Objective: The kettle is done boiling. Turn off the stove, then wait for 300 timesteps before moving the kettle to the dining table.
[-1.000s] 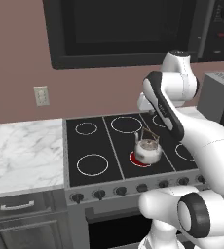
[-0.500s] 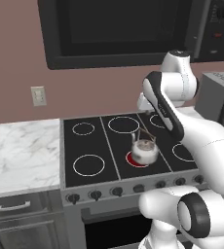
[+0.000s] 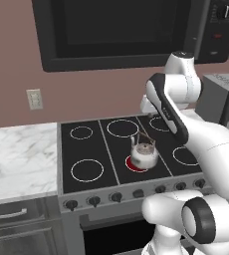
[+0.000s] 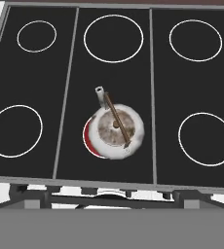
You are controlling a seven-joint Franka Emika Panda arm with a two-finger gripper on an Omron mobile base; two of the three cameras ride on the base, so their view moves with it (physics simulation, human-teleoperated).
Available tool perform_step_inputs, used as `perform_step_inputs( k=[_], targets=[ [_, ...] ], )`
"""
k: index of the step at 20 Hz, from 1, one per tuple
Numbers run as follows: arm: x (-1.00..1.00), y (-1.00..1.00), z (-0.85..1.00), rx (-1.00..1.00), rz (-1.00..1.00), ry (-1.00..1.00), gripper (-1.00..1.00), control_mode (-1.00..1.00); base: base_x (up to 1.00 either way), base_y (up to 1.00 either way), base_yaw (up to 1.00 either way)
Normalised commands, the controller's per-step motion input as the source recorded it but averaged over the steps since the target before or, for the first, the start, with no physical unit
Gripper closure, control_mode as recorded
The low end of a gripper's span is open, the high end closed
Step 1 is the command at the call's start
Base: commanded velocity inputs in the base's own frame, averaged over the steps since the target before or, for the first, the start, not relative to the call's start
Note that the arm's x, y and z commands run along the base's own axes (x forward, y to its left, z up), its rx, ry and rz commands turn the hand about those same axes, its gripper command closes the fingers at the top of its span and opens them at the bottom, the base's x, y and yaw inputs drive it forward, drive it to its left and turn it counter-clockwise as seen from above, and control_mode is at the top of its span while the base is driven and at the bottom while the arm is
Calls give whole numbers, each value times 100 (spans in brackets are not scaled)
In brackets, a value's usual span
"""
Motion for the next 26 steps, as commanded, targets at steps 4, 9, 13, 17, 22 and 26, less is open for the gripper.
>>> perform_step_inputs(
  k=[4,9,13,17,22,26],
  targets=[
    [0,0,0,0,0,0,-100,100,4,-30,-3],
    [0,0,0,0,0,0,-100,100,-2,-25,-1],
    [0,0,0,0,0,0,-100,100,-32,-18,0],
    [0,0,0,0,0,0,-100,100,-53,-40,-1],
    [0,0,0,0,0,0,-100,100,-21,-52,0],
    [0,0,0,0,0,0,-100,100,18,-45,4]
  ],
)
